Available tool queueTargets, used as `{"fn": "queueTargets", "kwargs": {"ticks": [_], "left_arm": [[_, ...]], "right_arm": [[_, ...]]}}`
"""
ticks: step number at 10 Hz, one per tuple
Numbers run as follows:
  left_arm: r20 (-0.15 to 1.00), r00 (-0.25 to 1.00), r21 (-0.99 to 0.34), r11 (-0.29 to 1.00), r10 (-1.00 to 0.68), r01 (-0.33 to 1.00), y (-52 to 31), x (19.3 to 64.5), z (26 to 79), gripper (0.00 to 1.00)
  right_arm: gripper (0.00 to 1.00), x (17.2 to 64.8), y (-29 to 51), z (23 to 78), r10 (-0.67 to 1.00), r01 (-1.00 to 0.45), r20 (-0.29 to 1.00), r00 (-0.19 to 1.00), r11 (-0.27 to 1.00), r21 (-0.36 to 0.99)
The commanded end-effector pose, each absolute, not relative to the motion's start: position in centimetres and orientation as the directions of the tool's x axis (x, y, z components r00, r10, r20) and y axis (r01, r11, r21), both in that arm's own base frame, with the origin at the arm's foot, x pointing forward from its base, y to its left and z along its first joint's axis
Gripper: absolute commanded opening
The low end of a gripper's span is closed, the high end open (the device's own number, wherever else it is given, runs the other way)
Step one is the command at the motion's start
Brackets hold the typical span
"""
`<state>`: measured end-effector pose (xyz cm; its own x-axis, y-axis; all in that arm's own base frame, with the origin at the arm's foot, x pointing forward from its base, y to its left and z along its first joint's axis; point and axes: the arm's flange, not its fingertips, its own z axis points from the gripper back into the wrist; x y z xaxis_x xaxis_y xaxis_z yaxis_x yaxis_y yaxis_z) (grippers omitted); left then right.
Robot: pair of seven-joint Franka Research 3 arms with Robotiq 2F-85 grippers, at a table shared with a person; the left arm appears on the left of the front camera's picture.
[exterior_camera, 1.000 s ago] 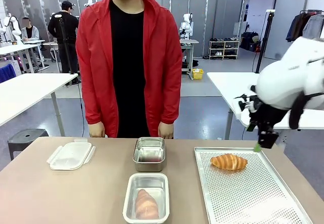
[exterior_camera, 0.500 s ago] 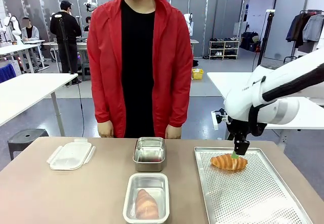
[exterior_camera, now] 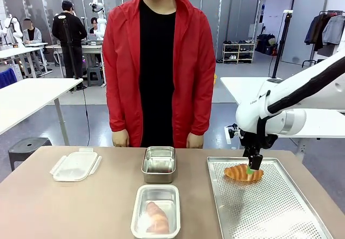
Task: Place the bread into the airtight container.
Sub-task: Pick up a Butter Roll and place it into an empty Airtight Container.
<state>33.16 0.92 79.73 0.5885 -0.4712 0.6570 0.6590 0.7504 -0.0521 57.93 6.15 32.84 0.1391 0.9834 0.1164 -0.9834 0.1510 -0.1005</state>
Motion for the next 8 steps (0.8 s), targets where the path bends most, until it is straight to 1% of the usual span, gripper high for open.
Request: {"fn": "queueTargets", "kwargs": {"ticks": [1,3,4,5,6,8], "left_arm": [[0.662,0.581,-0.056,0.741,-0.474,0.669,0.9,33.0,79.8,1.0],[0.662,0.581,-0.056,0.741,-0.474,0.669,0.9,33.0,79.8,1.0],[0.662,0.581,-0.056,0.741,-0.474,0.669,0.9,33.0,79.8,1.0],[0.662,0.581,-0.056,0.741,-0.474,0.669,0.9,33.0,79.8,1.0],[0.662,0.581,-0.056,0.741,-0.474,0.669,0.9,33.0,79.8,1.0],[0.662,0.581,-0.056,0.741,-0.474,0.669,0.9,33.0,79.8,1.0]], "right_arm": [[1.0,59.0,6.7,31.9,0.976,-0.979,0.1,0.192,0.197,-0.043],[1.0,59.7,6.4,31.0,0.968,-0.974,0.115,0.223,0.224,0.002],[0.58,59.8,6.4,30.8,0.966,-0.973,0.118,0.23,0.228,0.025],[0.4,59.9,6.3,30.8,0.961,-0.968,0.116,0.249,0.248,0.025],[0.0,59.9,6.4,30.8,0.961,-0.967,0.109,0.254,0.252,0.032],[0.0,59.9,6.4,30.6,0.958,-0.965,0.12,0.26,0.252,0.074]]}}
